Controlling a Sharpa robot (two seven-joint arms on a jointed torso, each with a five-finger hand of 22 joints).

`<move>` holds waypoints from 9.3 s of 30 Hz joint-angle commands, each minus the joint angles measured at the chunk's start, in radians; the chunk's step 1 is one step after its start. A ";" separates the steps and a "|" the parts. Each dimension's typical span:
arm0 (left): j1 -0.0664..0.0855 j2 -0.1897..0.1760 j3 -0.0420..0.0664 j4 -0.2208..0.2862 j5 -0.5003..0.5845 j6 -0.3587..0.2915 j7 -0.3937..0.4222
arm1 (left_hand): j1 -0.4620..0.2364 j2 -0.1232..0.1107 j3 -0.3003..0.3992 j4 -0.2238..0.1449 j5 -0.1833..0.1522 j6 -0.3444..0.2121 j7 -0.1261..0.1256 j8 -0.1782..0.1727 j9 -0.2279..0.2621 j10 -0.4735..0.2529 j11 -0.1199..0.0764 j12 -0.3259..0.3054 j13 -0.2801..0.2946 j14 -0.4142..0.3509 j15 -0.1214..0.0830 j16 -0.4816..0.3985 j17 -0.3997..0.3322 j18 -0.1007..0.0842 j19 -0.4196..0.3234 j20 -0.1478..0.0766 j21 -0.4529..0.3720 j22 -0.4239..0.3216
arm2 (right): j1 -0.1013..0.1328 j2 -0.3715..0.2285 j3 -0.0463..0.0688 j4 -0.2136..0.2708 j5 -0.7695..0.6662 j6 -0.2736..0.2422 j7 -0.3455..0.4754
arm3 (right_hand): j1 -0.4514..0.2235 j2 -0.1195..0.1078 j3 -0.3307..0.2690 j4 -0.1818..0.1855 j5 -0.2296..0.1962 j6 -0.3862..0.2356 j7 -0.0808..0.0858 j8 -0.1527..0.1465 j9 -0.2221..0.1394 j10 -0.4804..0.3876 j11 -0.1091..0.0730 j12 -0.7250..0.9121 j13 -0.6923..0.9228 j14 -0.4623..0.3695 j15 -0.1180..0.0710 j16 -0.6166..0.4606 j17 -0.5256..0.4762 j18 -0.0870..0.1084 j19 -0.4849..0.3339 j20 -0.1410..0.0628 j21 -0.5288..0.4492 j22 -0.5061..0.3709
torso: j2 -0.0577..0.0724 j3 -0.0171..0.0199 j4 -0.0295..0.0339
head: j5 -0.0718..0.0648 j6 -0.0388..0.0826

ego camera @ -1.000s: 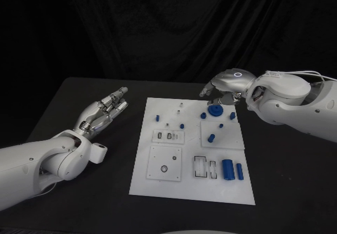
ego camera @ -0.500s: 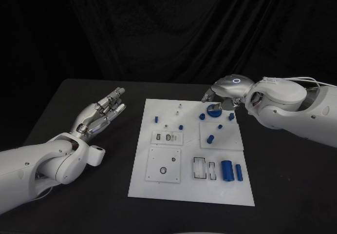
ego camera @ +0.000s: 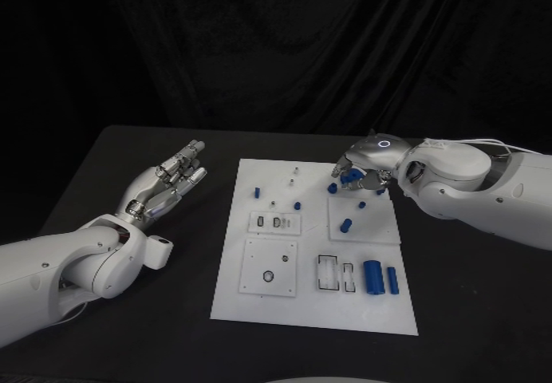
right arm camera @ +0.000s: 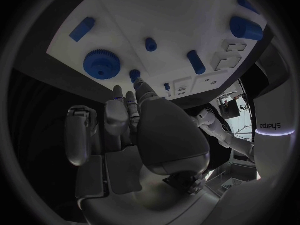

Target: Assemble the parts on the task board

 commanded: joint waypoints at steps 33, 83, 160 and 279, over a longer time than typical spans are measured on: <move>0.003 0.010 0.001 -0.020 0.013 0.065 0.232 | 0.029 0.015 0.026 0.000 0.034 0.007 0.045 0.002 0.001 -0.001 0.048 -0.016 -0.002 0.001 -0.008 -0.004 -0.001 0.012 0.001 0.044 -0.003 -0.001 | -0.043 0.061 0.001 -0.066 -0.010 -0.032 0.024 | 0.014 -0.031 0.108 0.011 0.067 0.018 0.016 -0.024 0.005 0.043 0.005 -0.060 -0.003 -0.005 0.022 0.007 0.023 -0.004 -0.006 0.019 0.000 0.055 | 0.003 -0.0037 -0.0017 | -0.001 -0.040; 0.002 0.030 0.000 -0.038 0.021 0.088 0.218 | 0.034 0.017 0.029 -0.001 0.038 0.005 0.066 0.001 0.001 -0.001 0.066 -0.019 -0.002 0.001 0.007 -0.004 -0.001 0.005 0.001 0.053 -0.003 -0.001 | 0.038 0.259 0.002 -0.229 0.067 -0.111 0.071 | 0.027 -0.058 0.282 -0.024 0.034 0.234 0.057 0.075 0.142 0.254 -0.040 -0.100 -0.001 -0.002 -0.011 -0.010 0.037 -0.005 -0.006 -0.012 -0.005 0.068 | 0.015 -0.0122 0.0086 | -0.005 0.000; 0.002 0.049 0.000 -0.062 0.021 0.125 0.201 | 0.050 0.020 0.038 -0.002 0.044 0.003 0.078 0.000 0.000 -0.004 0.080 -0.023 -0.003 0.001 0.025 -0.004 -0.001 0.004 0.001 0.070 -0.003 -0.001 | -0.013 0.346 0.002 -0.331 0.110 -0.020 0.047 | -0.025 -0.093 0.283 -0.020 -0.038 -0.094 0.007 -0.052 0.073 -0.113 0.025 -0.178 -0.005 -0.062 0.015 -0.074 -0.051 0.015 -0.064 0.012 -0.063 0.004 | 0.016 -0.0153 0.0069 | 0.000 -0.026; 0.000 0.047 0.000 -0.078 0.021 0.162 0.189 | 0.067 0.025 0.051 -0.004 0.055 -0.010 0.080 -0.001 -0.001 -0.004 0.091 -0.024 -0.003 0.001 0.038 -0.004 -0.001 0.005 0.001 0.084 -0.003 -0.001 | -0.048 -0.008 0.001 -0.096 0.110 -0.096 -0.101 | -0.174 -0.021 0.166 -0.063 0.223 0.143 -0.009 0.147 0.276 0.595 -0.134 1.330 1.502 0.112 -0.079 0.308 0.758 -0.052 0.103 -0.074 0.095 0.258 | 0.016 -0.0155 0.0080 | 0.015 -0.056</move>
